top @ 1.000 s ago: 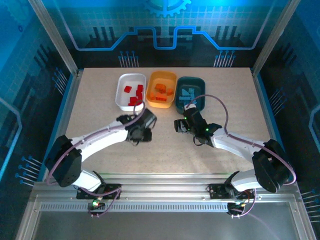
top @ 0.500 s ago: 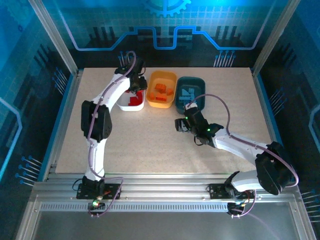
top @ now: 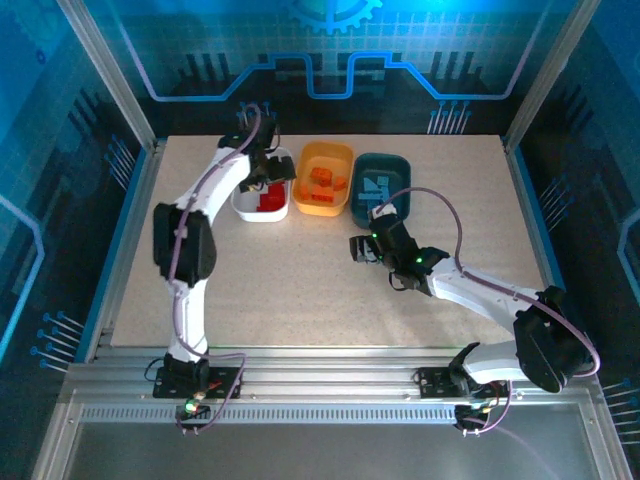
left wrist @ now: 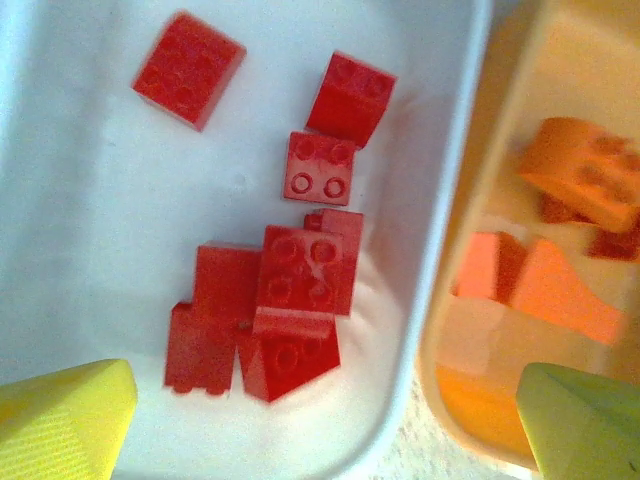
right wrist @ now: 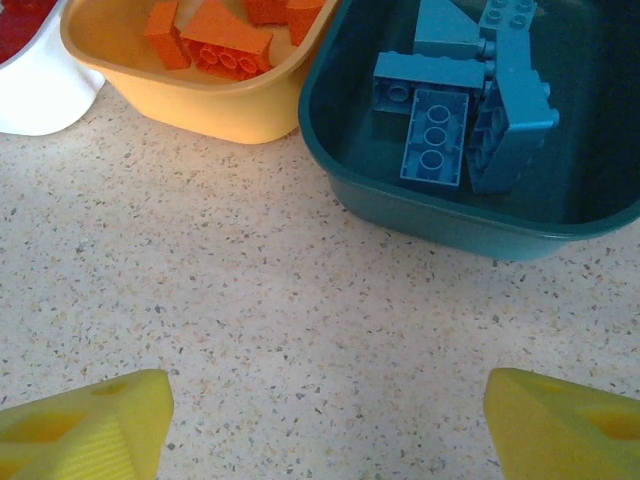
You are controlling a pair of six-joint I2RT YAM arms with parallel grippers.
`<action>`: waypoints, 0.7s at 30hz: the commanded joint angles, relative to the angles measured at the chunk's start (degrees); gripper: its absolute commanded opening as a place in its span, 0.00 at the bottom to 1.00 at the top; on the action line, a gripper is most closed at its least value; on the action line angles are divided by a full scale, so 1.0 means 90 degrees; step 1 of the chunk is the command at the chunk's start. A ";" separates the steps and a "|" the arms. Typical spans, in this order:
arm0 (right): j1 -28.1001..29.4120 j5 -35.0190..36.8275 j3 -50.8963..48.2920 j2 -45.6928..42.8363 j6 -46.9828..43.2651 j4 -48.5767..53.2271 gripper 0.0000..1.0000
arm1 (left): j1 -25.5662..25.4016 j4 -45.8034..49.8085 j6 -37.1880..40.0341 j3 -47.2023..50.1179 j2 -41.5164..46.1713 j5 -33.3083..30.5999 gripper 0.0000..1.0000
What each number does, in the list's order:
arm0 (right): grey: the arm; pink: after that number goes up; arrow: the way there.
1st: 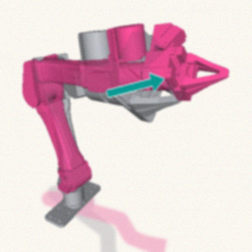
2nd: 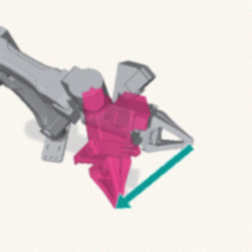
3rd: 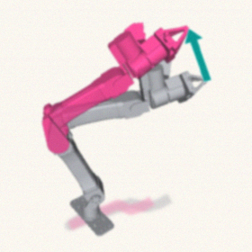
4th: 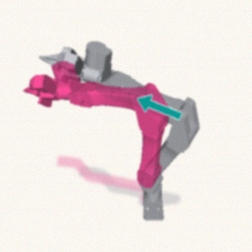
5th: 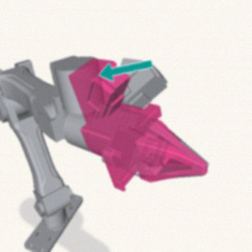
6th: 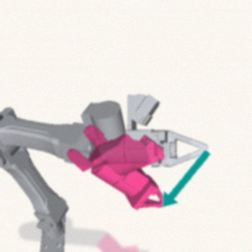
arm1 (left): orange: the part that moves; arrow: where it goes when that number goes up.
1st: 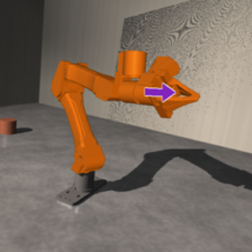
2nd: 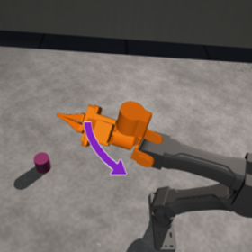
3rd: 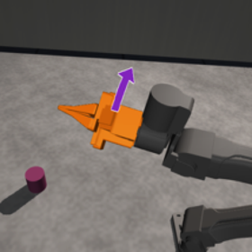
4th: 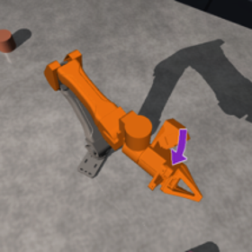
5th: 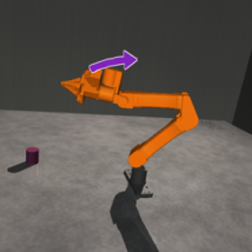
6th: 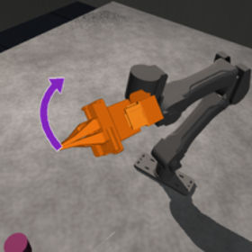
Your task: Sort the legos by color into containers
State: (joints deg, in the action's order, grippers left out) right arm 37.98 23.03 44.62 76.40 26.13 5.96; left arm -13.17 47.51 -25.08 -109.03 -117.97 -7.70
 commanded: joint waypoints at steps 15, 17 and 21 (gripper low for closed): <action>0.0196 0.0157 -0.1135 -0.2675 -0.0748 -0.1538 1.00 | -0.1215 -0.5242 0.0719 0.7574 0.8314 -0.1812 0.99; 0.0197 -0.0028 -0.0954 -0.2393 -0.1414 -0.1639 1.00 | -0.1215 -0.7183 0.1286 0.8804 0.8799 -0.1548 0.99; 0.0124 0.0555 0.0242 -0.1665 -0.1678 -0.0024 1.00 | -0.1221 -0.9031 0.2937 1.0229 0.9042 -0.2048 0.99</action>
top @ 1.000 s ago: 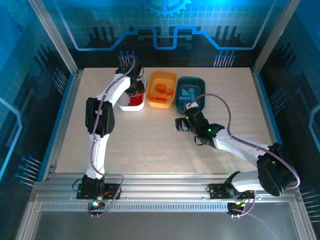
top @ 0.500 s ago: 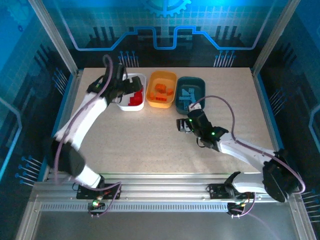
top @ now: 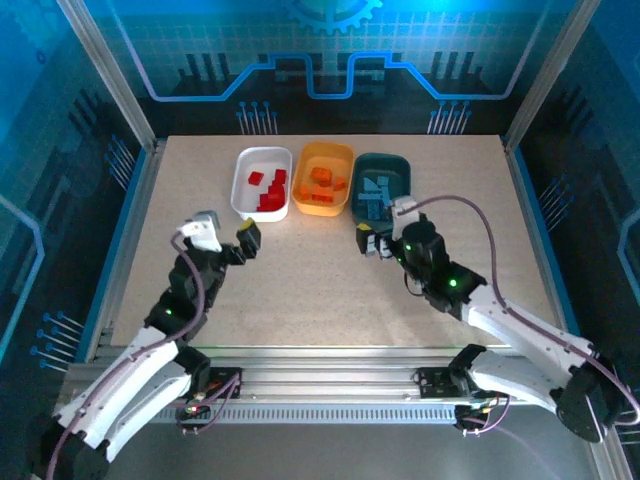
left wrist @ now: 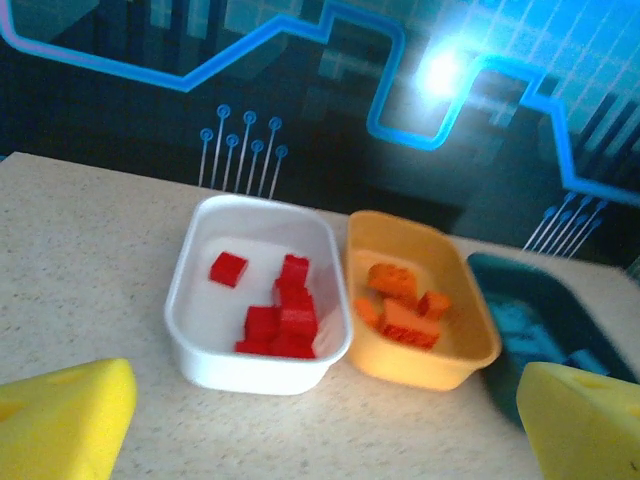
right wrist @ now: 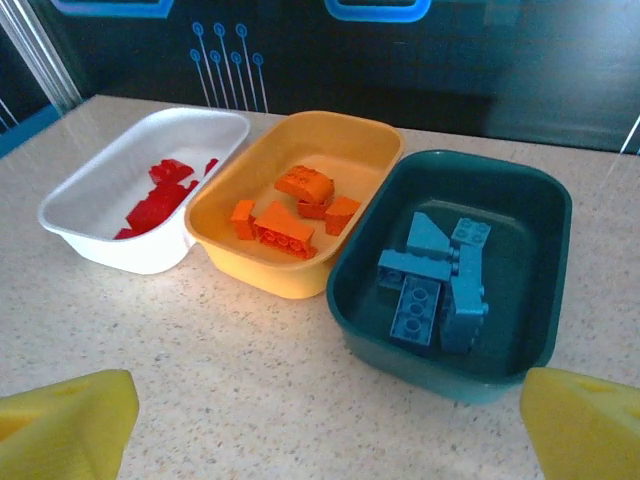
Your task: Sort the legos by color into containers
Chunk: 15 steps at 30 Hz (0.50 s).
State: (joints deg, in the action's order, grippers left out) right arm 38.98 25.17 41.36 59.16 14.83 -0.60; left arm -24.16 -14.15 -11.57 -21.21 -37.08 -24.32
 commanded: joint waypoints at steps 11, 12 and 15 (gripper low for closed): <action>-0.1905 -0.1635 -0.0769 -0.0869 -0.1502 -0.0856 1.00 | 0.1435 -0.4337 0.1339 0.1636 -0.2487 -0.0485 0.99; -0.2231 -0.2004 -0.0935 -0.0879 -0.1628 -0.0994 1.00 | 0.1581 -0.4933 0.1245 0.1649 -0.3114 -0.0459 0.99; -0.2883 -0.2466 -0.1686 -0.0908 -0.2241 -0.1776 1.00 | 0.1733 -0.6850 0.1494 0.1543 -0.5016 -0.0398 0.99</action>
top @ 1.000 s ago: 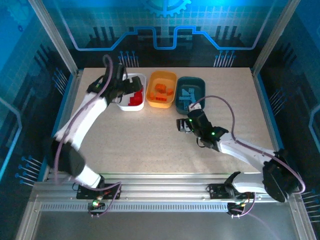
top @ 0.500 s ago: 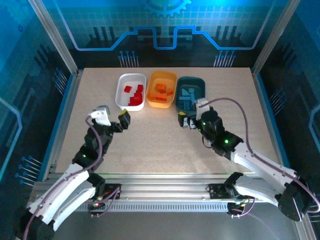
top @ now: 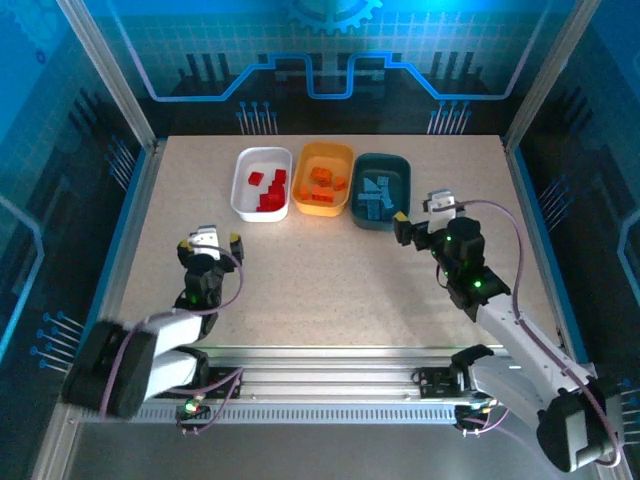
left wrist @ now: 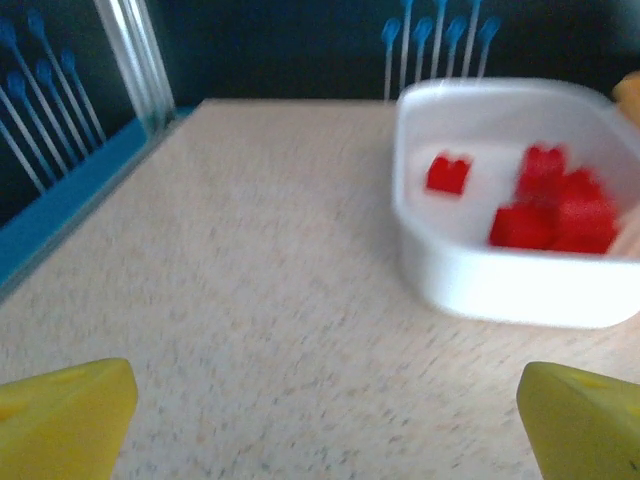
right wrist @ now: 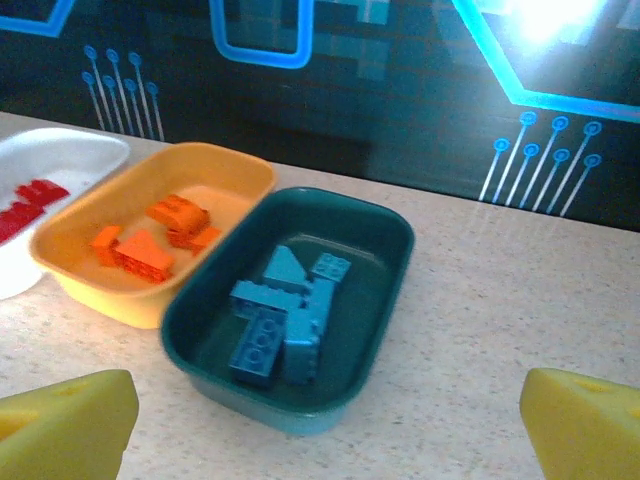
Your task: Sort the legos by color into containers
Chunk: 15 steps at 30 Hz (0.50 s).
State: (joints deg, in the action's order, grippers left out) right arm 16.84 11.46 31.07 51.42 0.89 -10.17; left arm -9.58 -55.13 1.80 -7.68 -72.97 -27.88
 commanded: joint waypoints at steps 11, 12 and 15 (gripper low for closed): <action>-0.1831 -0.1793 -0.1787 0.1322 -0.0093 -0.3393 1.00 | 0.1057 -0.0453 -0.0538 -0.1181 -0.1727 0.1762 0.99; -0.1832 -0.1768 -0.1773 0.1662 -0.0089 -0.3620 1.00 | 0.1055 -0.0254 -0.0537 -0.1265 -0.1709 0.1790 0.99; -0.1871 -0.1640 -0.1777 0.2261 -0.0028 -0.4103 1.00 | 0.1048 -0.0059 -0.0500 -0.1395 -0.1729 0.1812 0.99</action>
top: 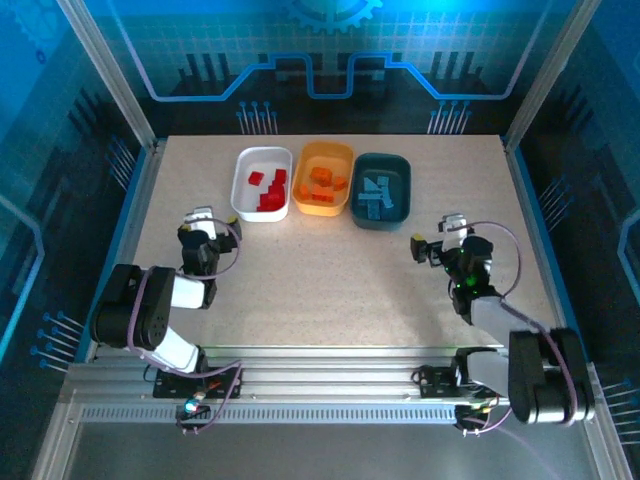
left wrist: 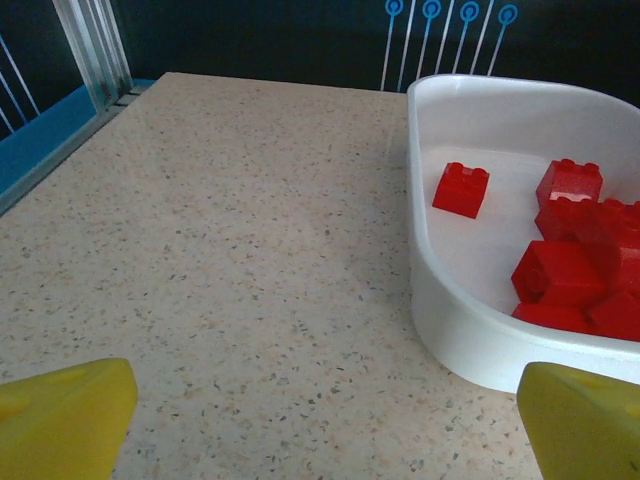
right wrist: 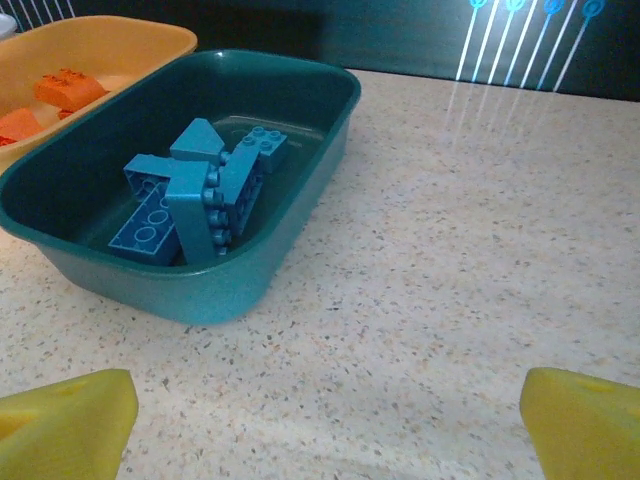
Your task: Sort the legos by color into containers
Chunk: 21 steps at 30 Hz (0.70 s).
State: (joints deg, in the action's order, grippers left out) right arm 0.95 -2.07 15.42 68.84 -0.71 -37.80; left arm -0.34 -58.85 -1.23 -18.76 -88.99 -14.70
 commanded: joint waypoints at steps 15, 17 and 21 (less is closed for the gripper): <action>0.0206 0.0496 0.1101 0.1936 0.0069 -0.0491 1.00 | -0.0021 0.0754 0.0221 -0.0379 0.0047 0.1275 0.99; 0.0216 0.0521 0.1099 0.1933 0.0063 -0.0504 1.00 | -0.0021 0.0746 0.0224 -0.0383 0.0044 0.1280 0.99; 0.0266 0.0576 0.1089 0.1941 0.0030 -0.0517 1.00 | -0.0021 0.0740 0.0216 -0.0381 0.0044 0.1283 0.99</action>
State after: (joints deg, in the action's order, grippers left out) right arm 2.59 2.04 25.12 86.50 0.36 -42.87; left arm -0.38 -52.47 -0.01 -21.23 -88.99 -4.91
